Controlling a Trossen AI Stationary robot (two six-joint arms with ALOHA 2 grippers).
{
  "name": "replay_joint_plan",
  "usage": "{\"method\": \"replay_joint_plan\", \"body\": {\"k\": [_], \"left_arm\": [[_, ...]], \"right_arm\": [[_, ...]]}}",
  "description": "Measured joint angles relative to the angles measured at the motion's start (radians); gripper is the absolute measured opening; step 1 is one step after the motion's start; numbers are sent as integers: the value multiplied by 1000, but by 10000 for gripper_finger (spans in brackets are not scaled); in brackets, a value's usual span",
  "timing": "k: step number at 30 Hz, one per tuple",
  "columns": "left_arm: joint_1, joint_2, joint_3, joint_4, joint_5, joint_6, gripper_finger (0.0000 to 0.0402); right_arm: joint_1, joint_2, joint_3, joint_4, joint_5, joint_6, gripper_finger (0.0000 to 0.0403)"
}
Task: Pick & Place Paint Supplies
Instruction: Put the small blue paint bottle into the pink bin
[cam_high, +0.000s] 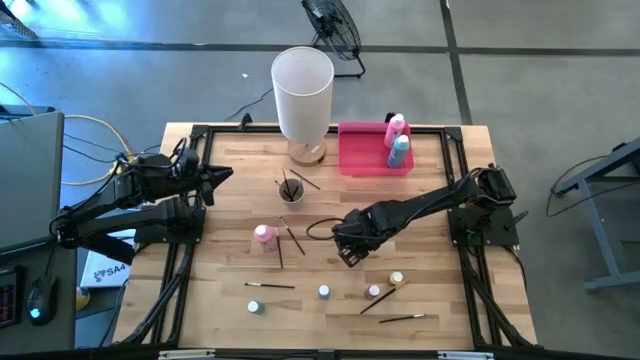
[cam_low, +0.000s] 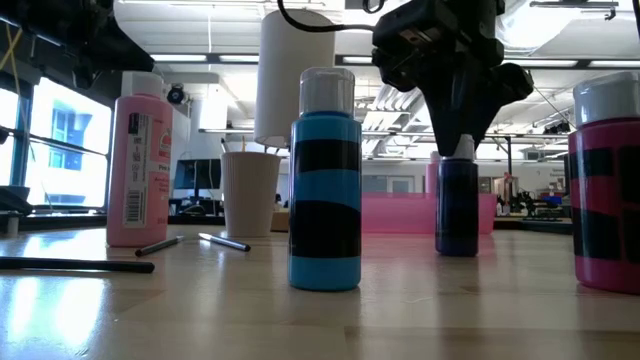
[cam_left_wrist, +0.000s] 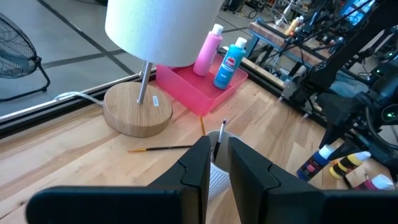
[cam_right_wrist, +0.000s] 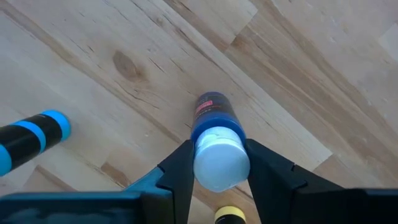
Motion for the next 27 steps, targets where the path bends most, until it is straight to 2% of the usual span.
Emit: {"method": "replay_joint_plan", "body": {"k": [14, 27], "left_arm": [[0, 0, 0, -18, -1, 0, 54], [0, 0, 0, -20, -27, 8, 54]], "right_arm": [[-42, -24, 0, -38, -15, -8, 120], [-180, -160, 0, -89, -6, -51, 117]]}}
